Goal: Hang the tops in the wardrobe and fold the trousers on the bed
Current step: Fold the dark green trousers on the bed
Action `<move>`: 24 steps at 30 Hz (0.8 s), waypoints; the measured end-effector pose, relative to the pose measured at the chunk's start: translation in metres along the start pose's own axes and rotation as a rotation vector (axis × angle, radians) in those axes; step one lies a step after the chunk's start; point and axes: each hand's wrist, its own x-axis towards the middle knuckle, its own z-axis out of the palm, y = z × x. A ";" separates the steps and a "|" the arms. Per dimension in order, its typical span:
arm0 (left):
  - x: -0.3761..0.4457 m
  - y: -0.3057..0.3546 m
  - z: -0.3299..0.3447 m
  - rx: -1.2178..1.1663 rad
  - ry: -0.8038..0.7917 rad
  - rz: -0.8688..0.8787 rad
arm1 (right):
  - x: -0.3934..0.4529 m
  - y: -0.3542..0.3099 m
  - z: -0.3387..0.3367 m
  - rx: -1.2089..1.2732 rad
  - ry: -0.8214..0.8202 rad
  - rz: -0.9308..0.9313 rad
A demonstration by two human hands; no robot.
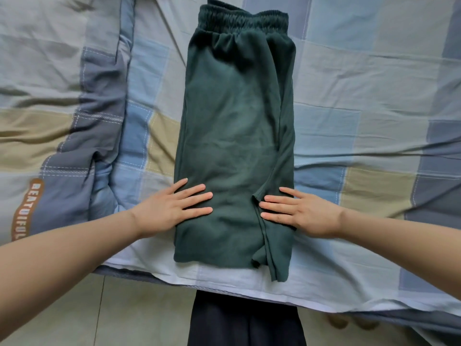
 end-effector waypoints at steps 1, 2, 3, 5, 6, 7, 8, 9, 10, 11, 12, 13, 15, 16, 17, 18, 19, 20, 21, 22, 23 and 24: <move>-0.002 0.006 -0.001 -0.120 -0.091 -0.031 | 0.001 -0.003 -0.003 0.102 -0.097 0.005; -0.002 0.012 -0.003 -0.290 -0.192 -0.079 | 0.002 -0.007 -0.008 0.224 -0.179 0.026; -0.002 0.014 -0.010 -0.492 -0.250 -0.133 | 0.003 -0.009 -0.015 0.390 -0.226 0.068; 0.000 0.007 -0.021 -1.098 -0.167 -0.353 | 0.006 -0.006 -0.031 0.986 -0.155 0.289; 0.001 -0.002 -0.029 -1.400 -0.049 -0.472 | 0.006 0.002 -0.042 1.355 -0.022 0.439; 0.001 -0.013 -0.036 -1.617 0.081 -0.603 | 0.005 0.011 -0.047 1.683 0.141 0.580; 0.003 -0.026 -0.040 -1.753 0.193 -0.724 | 0.003 0.020 -0.051 1.940 0.293 0.715; 0.004 -0.037 -0.040 -1.854 0.276 -0.839 | 0.000 0.028 -0.053 2.086 0.427 0.835; 0.005 -0.048 -0.037 -1.876 0.340 -0.933 | -0.001 0.037 -0.053 2.134 0.527 0.935; 0.008 -0.054 -0.033 -1.855 0.379 -1.001 | -0.002 0.043 -0.052 2.113 0.574 1.005; 0.010 -0.056 -0.029 -1.778 0.388 -1.049 | -0.002 0.045 -0.050 2.052 0.578 1.053; 0.012 -0.054 -0.024 -1.686 0.387 -1.077 | -0.001 0.046 -0.047 1.969 0.557 1.093; 0.015 -0.045 -0.016 -1.553 0.385 -1.082 | 0.000 0.042 -0.041 1.839 0.556 1.132; 0.015 -0.039 -0.014 -1.531 0.391 -1.078 | 0.000 0.040 -0.040 1.812 0.583 1.136; 0.014 -0.034 -0.012 -1.530 0.409 -1.079 | 0.000 0.037 -0.040 1.807 0.618 1.125; 0.013 -0.030 -0.009 -1.545 0.420 -1.080 | 0.000 0.035 -0.040 1.825 0.647 1.099; 0.011 -0.026 -0.007 -1.594 0.423 -1.074 | 0.000 0.033 -0.040 1.846 0.658 1.068; 0.008 -0.022 -0.006 -1.682 0.418 -1.070 | -0.001 0.032 -0.040 1.859 0.648 1.041; 0.004 -0.018 -0.004 -1.797 0.408 -1.062 | -0.003 0.030 -0.038 1.864 0.616 1.018; 0.000 -0.013 -0.003 -1.918 0.395 -1.059 | -0.006 0.029 -0.035 1.865 0.565 0.996; -0.003 -0.009 -0.002 -2.022 0.377 -1.058 | -0.009 0.028 -0.031 1.860 0.501 0.974; -0.007 -0.006 -0.002 -2.086 0.345 -1.061 | -0.013 0.027 -0.028 1.849 0.435 0.957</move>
